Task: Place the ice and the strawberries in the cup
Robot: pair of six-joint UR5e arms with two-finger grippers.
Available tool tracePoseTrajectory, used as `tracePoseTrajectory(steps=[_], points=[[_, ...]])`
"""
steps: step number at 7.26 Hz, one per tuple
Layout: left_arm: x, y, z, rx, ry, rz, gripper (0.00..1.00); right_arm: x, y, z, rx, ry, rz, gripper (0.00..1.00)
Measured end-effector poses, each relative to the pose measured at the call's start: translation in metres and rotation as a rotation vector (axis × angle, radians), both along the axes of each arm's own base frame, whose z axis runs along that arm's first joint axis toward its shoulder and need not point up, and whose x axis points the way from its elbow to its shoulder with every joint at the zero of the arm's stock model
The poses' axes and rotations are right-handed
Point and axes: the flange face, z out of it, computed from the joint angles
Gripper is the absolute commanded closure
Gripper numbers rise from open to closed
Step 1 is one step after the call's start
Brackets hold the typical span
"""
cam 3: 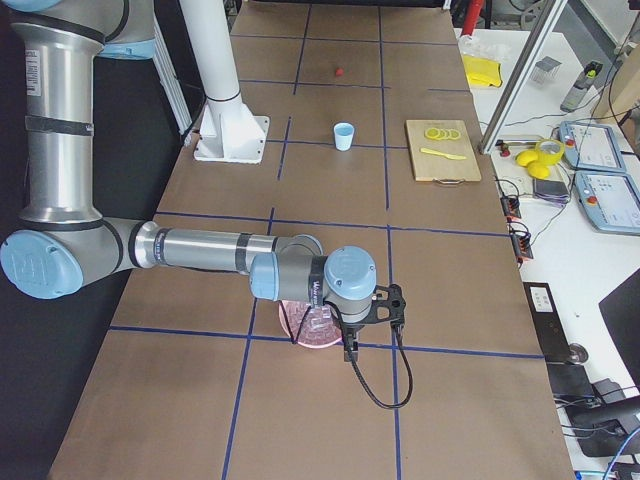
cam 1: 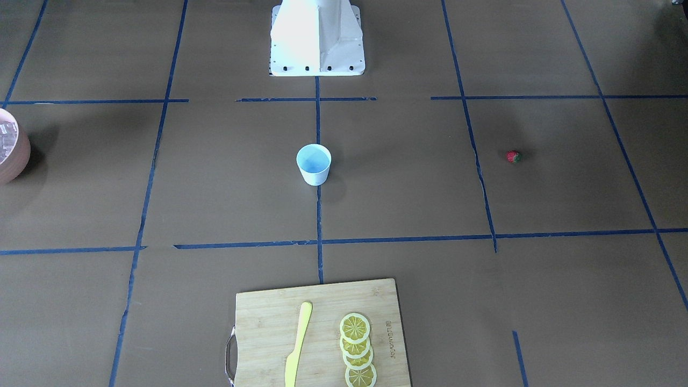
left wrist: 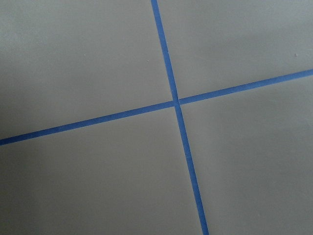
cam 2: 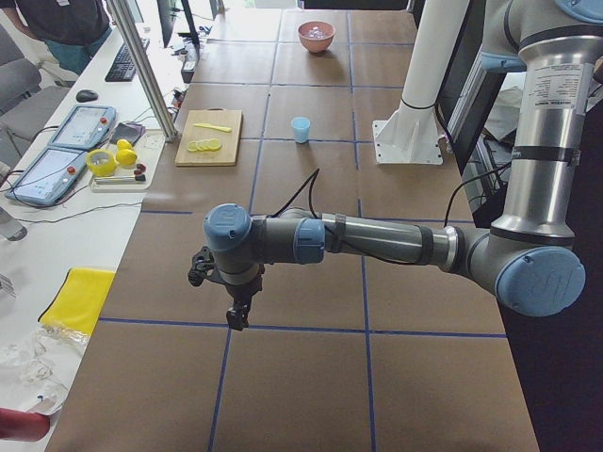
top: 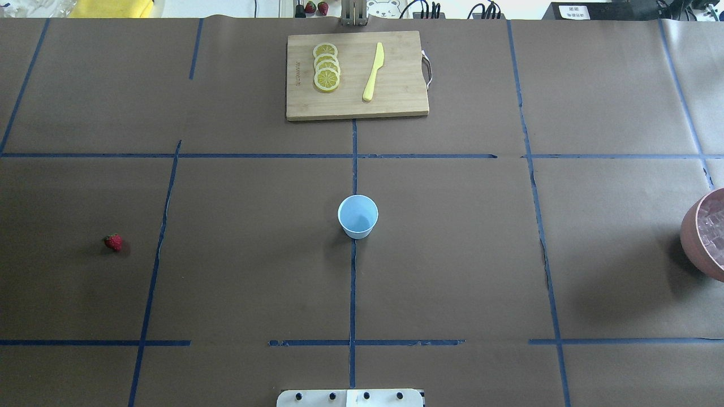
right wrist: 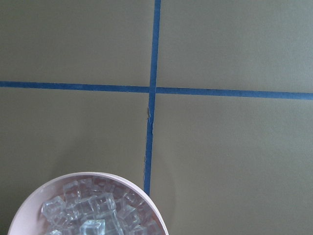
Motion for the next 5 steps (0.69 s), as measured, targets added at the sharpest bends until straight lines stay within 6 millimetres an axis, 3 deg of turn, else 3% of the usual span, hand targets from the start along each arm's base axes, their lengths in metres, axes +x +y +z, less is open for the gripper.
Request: tracePoseTrajectory(steps=[3,5], points=[[0.002,0.0,0.001,-0.001,0.0,0.003,0.0,0.0,0.0,0.0,-0.001,-0.001,0.001,0.0],[0.003,0.0,0.001,-0.004,0.001,0.003,0.0,-0.005,-0.009,-0.01,0.018,-0.004,-0.009,0.0]])
